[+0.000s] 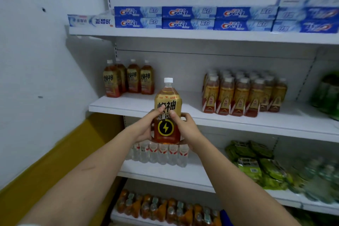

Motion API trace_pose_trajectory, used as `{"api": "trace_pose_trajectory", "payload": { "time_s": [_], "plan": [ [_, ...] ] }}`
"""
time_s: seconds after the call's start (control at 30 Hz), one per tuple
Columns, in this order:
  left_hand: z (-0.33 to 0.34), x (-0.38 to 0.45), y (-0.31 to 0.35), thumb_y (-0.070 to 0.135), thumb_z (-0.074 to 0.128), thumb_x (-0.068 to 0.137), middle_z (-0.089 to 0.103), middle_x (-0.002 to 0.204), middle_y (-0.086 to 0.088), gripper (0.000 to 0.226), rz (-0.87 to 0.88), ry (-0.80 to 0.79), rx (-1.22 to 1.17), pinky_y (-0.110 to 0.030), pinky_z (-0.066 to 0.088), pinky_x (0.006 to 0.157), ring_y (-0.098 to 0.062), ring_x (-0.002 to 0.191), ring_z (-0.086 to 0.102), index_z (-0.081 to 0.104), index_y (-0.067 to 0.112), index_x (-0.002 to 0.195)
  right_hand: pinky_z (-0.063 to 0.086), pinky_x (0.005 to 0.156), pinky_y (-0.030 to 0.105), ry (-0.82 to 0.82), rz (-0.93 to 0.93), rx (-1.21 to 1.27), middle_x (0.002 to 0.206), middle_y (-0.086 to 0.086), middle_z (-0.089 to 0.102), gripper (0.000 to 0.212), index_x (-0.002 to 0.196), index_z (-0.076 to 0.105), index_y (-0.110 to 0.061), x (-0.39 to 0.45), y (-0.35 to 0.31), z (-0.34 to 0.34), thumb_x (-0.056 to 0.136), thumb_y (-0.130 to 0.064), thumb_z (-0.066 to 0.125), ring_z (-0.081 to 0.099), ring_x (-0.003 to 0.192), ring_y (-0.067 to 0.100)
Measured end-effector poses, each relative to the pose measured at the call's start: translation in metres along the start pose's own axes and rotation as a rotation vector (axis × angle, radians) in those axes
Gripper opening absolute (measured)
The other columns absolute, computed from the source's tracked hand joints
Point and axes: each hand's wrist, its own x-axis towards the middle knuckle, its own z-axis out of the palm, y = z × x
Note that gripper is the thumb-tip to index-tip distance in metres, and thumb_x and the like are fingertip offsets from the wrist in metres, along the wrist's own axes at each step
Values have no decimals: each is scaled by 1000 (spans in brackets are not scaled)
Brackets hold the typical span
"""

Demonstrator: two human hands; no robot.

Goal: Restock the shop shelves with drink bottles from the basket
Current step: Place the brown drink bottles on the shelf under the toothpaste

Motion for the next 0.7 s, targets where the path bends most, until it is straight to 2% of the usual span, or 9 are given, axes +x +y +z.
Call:
{"api": "trace_pose_trajectory", "payload": {
  "time_s": [0.23,0.33,0.4,0.5,0.57,0.7],
  "plan": [
    [38,35,13,72,63,73,66,130,-5,73,14,-12,6,-55,52,85,-29,118,62,54,33,134,55,61,31,-11,-18,5,114,1,65,66,134,45,-20,27,-7,-50,86,-60,65,66,89,11],
    [55,51,17,70,65,71,66,129,-5,74,23,5,-16,-58,51,91,-30,118,62,55,30,133,53,59,28,-23,-29,23,103,-5,62,61,133,44,-19,39,-12,-71,88,-55,64,63,85,8],
    [66,61,18,67,66,71,65,129,-6,73,35,28,-47,-56,51,92,-29,119,61,55,27,132,53,59,27,-35,-40,23,105,-5,61,64,137,43,-18,48,-11,-84,89,-54,64,62,85,6],
    [80,71,20,65,68,71,64,129,-6,74,49,45,-77,-51,54,84,-29,119,60,55,27,133,58,74,36,-39,-55,14,123,3,59,76,144,39,-17,64,-7,-98,86,-59,65,62,91,11],
    [83,75,22,65,68,70,64,129,-6,76,55,56,-74,-49,55,81,-27,118,61,54,28,134,57,82,40,-46,-64,13,128,3,58,77,145,39,-19,74,-6,-102,85,-60,65,61,94,13],
    [75,86,26,65,67,73,63,130,-4,72,90,99,-71,-58,50,96,-25,120,58,52,31,134,53,69,28,-74,-99,21,122,0,57,73,144,39,-18,94,-8,-98,88,-58,64,57,84,1]
  ]
}}
